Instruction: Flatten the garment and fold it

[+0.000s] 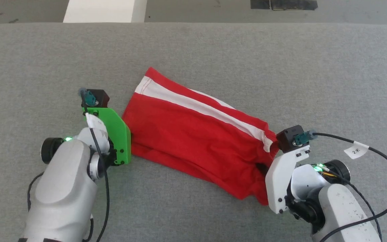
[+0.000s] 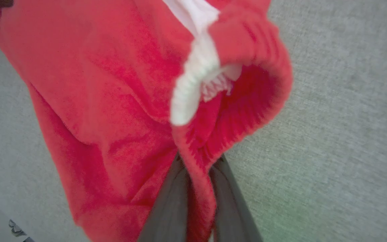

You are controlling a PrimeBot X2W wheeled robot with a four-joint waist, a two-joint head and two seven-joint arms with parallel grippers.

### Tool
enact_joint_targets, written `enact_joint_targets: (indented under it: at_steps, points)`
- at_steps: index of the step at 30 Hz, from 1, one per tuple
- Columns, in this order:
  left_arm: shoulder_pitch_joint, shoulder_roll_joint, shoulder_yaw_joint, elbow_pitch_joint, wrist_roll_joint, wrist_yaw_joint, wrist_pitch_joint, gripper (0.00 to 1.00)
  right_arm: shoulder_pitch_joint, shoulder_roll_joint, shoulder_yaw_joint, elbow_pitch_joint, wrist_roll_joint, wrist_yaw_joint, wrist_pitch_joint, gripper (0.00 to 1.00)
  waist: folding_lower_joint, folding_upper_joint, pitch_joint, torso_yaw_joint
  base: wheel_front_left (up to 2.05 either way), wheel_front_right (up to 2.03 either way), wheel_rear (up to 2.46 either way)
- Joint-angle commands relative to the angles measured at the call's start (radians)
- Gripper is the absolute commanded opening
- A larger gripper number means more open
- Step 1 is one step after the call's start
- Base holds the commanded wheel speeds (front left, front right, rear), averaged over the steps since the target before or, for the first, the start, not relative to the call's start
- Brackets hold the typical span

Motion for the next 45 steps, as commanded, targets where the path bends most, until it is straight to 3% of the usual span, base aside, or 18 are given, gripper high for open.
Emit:
enact_joint_targets:
  at_steps: [1, 2, 7, 13, 19, 28, 36, 37, 38, 39, 45]
  points:
    - [0.012, 0.001, -0.009, 0.024, -0.003, -0.008, 0.022, 0.20, 0.002, -0.003, -0.001, 0.004, 0.004, -0.001, -0.002, 0.00, 0.0000, 0.0092, 0.011, -0.009, 0.00, 0.00, 0.00]
    - [0.019, -0.001, -0.011, 0.029, -0.010, -0.012, 0.036, 0.00, 0.001, -0.003, -0.003, 0.005, 0.005, -0.001, -0.004, 0.00, 0.0000, 0.0092, 0.012, -0.009, 0.00, 0.00, 0.00]
    - [0.052, -0.020, -0.002, 0.024, -0.066, -0.034, 0.077, 0.00, -0.004, -0.003, -0.014, 0.013, 0.001, -0.001, -0.018, 0.00, 0.0000, 0.0092, 0.005, 0.009, 0.00, 0.00, 0.00]
    - [0.079, -0.033, 0.082, -0.036, -0.145, -0.025, 0.000, 0.00, -0.015, -0.003, -0.029, 0.029, 0.004, -0.001, -0.030, 0.00, 0.0000, 0.0092, -0.034, 0.036, 0.00, 0.00, 0.00]
    - [0.207, -0.038, 0.167, -0.157, -0.234, -0.022, -0.058, 0.00, -0.010, -0.009, -0.049, 0.016, -0.009, -0.001, 0.032, 0.00, 0.0000, 0.0092, -0.085, 0.074, 0.00, 0.00, 0.00]
    - [0.524, -0.079, 0.209, -0.400, -0.307, 0.031, -0.068, 0.00, 0.054, -0.156, -0.051, -0.061, 0.079, -0.001, 0.157, 0.00, 0.0000, 0.0092, -0.136, 0.123, 0.00, 0.00, 0.00]
    - [0.705, -0.115, 0.176, -0.524, -0.315, 0.080, -0.040, 0.00, 0.094, -0.250, 0.013, -0.078, 0.124, -0.001, 0.232, 0.00, 0.0000, 0.0092, -0.148, 0.140, 0.00, 0.00, 0.00]
    - [0.712, -0.116, 0.173, -0.529, -0.315, 0.083, -0.040, 0.13, 0.102, -0.251, 0.016, -0.081, 0.130, -0.001, 0.226, 0.00, 0.0000, 0.0092, -0.149, 0.140, 0.00, 0.00, 0.00]
    - [0.715, -0.117, 0.174, -0.532, -0.314, 0.084, -0.042, 0.84, 0.108, -0.248, 0.018, -0.082, 0.134, -0.001, 0.218, 0.44, 0.0000, 0.0092, -0.152, 0.139, 0.00, 0.00, 0.00]
    - [0.715, -0.121, 0.175, -0.539, -0.318, 0.085, -0.046, 1.00, 0.116, -0.245, 0.018, -0.081, 0.138, -0.001, 0.209, 1.00, 0.0000, 0.0092, -0.156, 0.137, 0.00, 0.00, 0.00]
    - [0.680, -0.106, 0.222, -0.601, -0.302, 0.083, -0.118, 1.00, 0.167, -0.210, -0.025, -0.112, 0.155, -0.001, 0.140, 1.00, 0.0000, 0.0092, -0.185, 0.120, 0.00, 0.00, 0.00]
